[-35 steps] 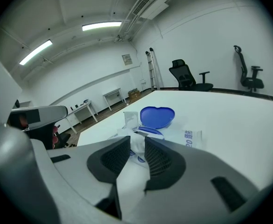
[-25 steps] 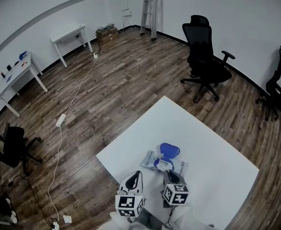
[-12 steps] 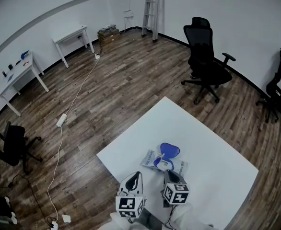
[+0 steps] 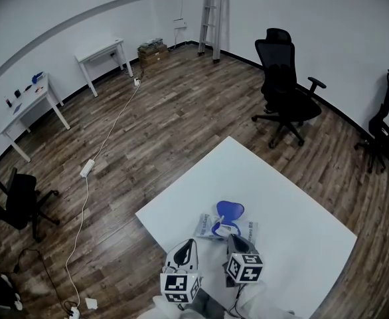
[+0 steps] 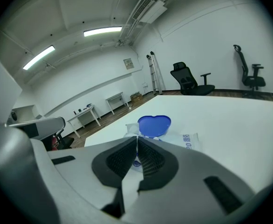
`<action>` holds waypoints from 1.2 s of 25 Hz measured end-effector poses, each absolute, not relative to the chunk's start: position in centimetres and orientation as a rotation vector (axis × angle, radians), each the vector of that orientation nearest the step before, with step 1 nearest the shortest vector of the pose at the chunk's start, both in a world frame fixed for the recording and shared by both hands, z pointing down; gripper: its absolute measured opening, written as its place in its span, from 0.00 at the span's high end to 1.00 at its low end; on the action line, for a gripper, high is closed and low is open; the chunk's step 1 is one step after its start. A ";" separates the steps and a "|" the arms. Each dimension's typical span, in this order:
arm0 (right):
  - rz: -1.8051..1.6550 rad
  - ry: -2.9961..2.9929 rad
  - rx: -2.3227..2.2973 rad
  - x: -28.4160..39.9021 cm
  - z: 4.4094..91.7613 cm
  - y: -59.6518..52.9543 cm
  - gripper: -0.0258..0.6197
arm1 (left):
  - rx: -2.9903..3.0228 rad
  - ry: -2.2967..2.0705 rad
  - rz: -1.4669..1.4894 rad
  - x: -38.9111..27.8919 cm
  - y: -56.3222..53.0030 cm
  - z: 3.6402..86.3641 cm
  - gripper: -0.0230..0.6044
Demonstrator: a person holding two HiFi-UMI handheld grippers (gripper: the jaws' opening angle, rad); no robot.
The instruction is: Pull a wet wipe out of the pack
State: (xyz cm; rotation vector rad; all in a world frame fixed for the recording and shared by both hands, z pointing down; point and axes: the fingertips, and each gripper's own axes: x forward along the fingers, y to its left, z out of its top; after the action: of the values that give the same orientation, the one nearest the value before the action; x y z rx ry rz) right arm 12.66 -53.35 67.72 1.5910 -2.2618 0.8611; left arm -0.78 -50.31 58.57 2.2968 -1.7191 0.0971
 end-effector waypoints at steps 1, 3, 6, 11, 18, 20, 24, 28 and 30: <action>0.859 -2.265 1.591 12.7 67.6 -53.3 0.94 | 2.295 -1.721 0.096 -0.8 -50.2 58.6 0.97; 0.854 -2.273 1.592 12.7 67.3 -53.1 0.94 | 2.294 -1.721 0.092 -0.7 -49.9 58.6 0.97; 0.849 -2.282 1.595 12.8 66.8 -53.2 0.94 | 2.304 -1.716 0.085 -0.2 -49.9 58.3 0.97; 0.840 -2.300 1.611 12.8 65.3 -53.4 0.94 | 2.321 -1.712 0.077 0.0 -49.8 57.6 0.97; 0.805 -2.346 1.625 13.0 63.5 -53.5 0.94 | 2.333 -1.706 0.062 0.6 -49.6 57.3 0.97; 0.795 -2.360 1.634 13.1 62.7 -53.6 0.94 | 2.337 -1.702 0.057 0.8 -49.6 57.2 0.97; 0.774 -2.373 1.650 13.3 61.3 -53.6 0.94 | 2.349 -1.690 0.043 1.4 -49.5 56.7 0.97; 0.763 -2.377 1.658 13.9 60.8 -53.4 0.94 | 2.368 -1.681 0.025 2.2 -49.5 56.0 0.97; 0.753 -2.391 1.671 14.0 59.8 -53.3 0.94 | 2.379 -1.677 0.016 2.6 -49.5 55.7 0.97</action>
State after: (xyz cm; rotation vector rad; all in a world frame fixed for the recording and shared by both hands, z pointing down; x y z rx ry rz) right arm 14.05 -53.27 59.84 1.6706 -2.3906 0.7533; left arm 2.59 -49.47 55.69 2.3791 -1.6770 0.0164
